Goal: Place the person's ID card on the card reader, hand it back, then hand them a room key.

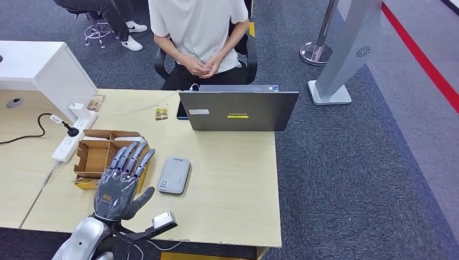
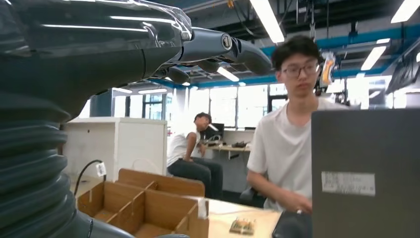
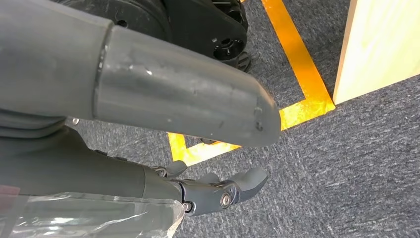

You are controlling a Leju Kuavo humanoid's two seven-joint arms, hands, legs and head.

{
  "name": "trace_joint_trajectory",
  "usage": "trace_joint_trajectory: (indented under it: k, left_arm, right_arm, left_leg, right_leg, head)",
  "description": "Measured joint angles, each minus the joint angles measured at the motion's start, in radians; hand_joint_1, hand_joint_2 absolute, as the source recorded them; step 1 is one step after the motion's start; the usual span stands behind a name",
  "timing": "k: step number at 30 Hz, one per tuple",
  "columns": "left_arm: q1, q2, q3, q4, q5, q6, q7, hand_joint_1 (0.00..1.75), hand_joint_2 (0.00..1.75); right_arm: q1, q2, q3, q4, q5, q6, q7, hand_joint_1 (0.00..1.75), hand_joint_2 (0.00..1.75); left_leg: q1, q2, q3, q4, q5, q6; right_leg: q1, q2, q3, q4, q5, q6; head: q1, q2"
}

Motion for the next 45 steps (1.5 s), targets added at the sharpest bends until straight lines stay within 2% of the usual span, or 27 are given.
trace_joint_trajectory:
  k: [6,14,30,45]
  left_arm:
    - [-0.006,0.002,0.032,0.069,-0.007,-0.115,0.063,0.00,1.75]
    - [-0.029,0.001,0.052,0.146,-0.017,-0.164,0.094,0.00,1.75]
    - [-0.036,-0.002,0.095,0.169,-0.041,-0.098,0.107,0.00,1.75]
    - [0.070,-0.017,0.183,0.143,-0.007,-0.044,0.099,0.00,1.75]
  right_arm:
    - [0.000,0.000,0.000,0.000,0.021,0.002,0.007,0.00,0.00]
    - [-0.001,0.000,0.003,0.000,0.037,0.008,0.007,0.00,0.00]
    - [0.000,0.006,0.004,0.000,0.042,0.001,0.012,0.00,0.00]
    - [0.001,0.010,0.004,0.000,0.040,0.003,0.009,0.00,0.00]
  left_leg:
    - [0.000,0.000,0.000,0.000,0.000,0.000]
    - [0.000,0.000,0.000,0.000,0.000,0.000]
    - [0.000,0.000,0.000,0.000,0.000,0.000]
    - [0.000,0.000,0.000,0.000,0.000,0.000]
  right_leg:
    - [0.000,0.000,0.000,0.000,0.000,0.000]
    - [0.000,0.000,0.000,0.000,0.000,0.000]
    - [0.000,0.000,0.000,0.000,0.000,0.000]
    - [0.000,0.000,0.000,0.000,0.000,0.000]
  head:
    - [0.000,0.000]
    - [0.000,0.000]
    - [0.000,0.000]
    - [0.000,0.000]
